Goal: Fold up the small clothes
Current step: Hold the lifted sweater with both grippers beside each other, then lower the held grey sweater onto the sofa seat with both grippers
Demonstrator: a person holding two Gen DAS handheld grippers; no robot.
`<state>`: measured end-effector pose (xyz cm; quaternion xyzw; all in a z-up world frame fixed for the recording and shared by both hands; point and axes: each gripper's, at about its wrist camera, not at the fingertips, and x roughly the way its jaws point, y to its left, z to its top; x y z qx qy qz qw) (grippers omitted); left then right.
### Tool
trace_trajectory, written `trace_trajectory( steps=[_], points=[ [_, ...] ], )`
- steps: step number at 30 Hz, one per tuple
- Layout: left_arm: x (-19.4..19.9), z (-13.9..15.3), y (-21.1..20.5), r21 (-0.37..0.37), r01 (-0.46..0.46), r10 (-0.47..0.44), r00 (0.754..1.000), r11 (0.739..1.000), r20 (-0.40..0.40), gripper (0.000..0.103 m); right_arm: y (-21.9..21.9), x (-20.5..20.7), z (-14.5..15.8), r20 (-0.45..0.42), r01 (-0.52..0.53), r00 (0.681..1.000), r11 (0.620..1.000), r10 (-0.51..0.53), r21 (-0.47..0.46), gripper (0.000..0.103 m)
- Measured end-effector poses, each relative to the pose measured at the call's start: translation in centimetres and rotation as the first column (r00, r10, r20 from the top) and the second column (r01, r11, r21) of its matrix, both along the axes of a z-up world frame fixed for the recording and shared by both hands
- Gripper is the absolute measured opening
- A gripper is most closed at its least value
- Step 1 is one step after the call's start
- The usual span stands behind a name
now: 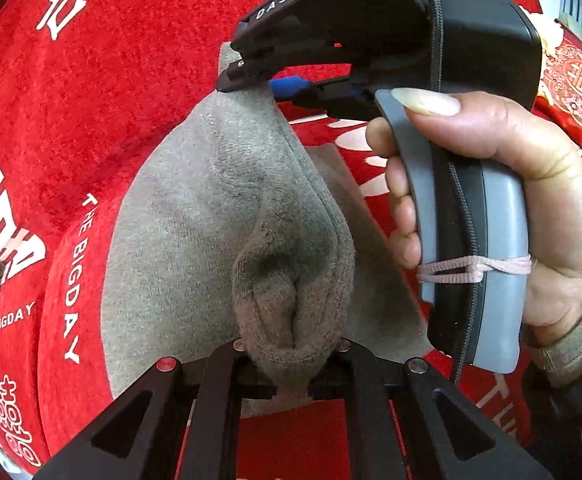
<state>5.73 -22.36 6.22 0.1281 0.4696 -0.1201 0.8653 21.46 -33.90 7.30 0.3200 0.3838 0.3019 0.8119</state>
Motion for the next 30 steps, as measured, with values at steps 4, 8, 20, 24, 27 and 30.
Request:
trace_trajectory(
  steps=[4, 8, 20, 24, 27, 30],
  points=[
    [0.2, -0.3, -0.3, -0.001, 0.005, -0.005, 1.0, 1.0, -0.008, 0.01, -0.6, 0.1, -0.2, -0.004, 0.003, 1.0, 1.0, -0.003, -0.023, 0.023],
    [0.9, -1.1, 0.0, -0.003, 0.005, -0.005, 1.0, 1.0, -0.02, 0.009, -0.9, 0.3, -0.9, -0.022, 0.003, 1.0, 0.999, -0.004, -0.032, 0.023],
    [2.4, -3.1, -0.7, 0.021, 0.013, -0.013, 0.999, 1.0, -0.036, 0.01, -2.2, 1.1, -3.2, -0.085, 0.013, 0.996, 1.0, -0.014, -0.016, 0.023],
    [2.1, -3.0, -1.1, 0.025, 0.031, -0.031, 0.999, 0.999, -0.023, 0.009, -2.5, 0.8, -2.6, -0.064, 0.017, 0.998, 1.0, -0.018, -0.01, 0.023],
    [1.8, -3.9, -1.7, 0.056, 0.038, -0.036, 0.999, 0.998, -0.029, 0.01, -2.6, 1.0, -3.7, -0.081, 0.029, 0.996, 0.997, -0.035, -0.066, 0.023],
    [1.4, -4.0, -2.4, 0.079, 0.046, -0.046, 0.999, 0.996, -0.013, 0.01, -3.4, 1.5, -6.0, -0.148, 0.048, 0.987, 0.997, -0.056, -0.056, 0.023]
  ],
)
